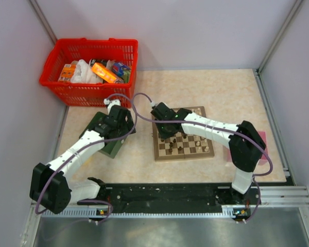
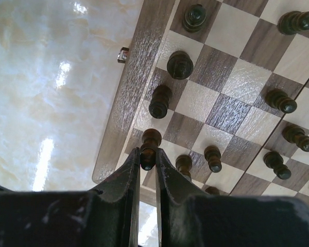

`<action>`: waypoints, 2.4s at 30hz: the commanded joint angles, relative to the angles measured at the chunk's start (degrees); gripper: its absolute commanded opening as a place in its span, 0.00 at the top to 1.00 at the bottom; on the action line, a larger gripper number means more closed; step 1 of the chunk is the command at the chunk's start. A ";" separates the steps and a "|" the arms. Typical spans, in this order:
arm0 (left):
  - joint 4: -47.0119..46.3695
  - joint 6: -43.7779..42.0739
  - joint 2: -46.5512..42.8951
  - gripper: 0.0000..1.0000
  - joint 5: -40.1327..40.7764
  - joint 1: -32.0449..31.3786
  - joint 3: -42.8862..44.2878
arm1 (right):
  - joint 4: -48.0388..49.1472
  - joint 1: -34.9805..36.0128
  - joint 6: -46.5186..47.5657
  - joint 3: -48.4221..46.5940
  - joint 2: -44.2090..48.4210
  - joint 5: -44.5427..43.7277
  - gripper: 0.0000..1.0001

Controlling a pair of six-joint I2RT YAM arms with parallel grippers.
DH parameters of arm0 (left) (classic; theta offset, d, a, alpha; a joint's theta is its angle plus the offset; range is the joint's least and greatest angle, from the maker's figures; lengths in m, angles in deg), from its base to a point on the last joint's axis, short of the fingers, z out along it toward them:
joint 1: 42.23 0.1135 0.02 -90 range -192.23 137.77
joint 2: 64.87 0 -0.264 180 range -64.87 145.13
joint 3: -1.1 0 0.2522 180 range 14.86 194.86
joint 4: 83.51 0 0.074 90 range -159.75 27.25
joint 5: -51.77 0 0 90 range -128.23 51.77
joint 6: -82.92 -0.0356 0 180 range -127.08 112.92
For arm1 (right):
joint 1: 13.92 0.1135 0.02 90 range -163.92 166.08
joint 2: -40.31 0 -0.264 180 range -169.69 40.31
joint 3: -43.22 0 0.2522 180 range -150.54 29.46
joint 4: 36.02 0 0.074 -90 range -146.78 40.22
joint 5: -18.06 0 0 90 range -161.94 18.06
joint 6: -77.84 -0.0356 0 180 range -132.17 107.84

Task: Set up the chess pieces on the board

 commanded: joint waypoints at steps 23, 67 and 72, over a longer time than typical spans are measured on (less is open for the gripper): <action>-0.83 -0.72 1.19 0.18 0.59 0.33 1.26 | 3.74 0.49 0.15 -0.19 -4.02 -0.98 0.87; -3.82 0.33 -2.68 0.03 -2.05 0.51 -0.32 | 0.67 -1.97 -3.18 10.09 16.46 -4.58 0.45; -3.03 0.68 -2.15 0.03 -1.61 0.51 -0.32 | 0.93 -2.24 -4.68 11.50 15.58 -2.91 0.49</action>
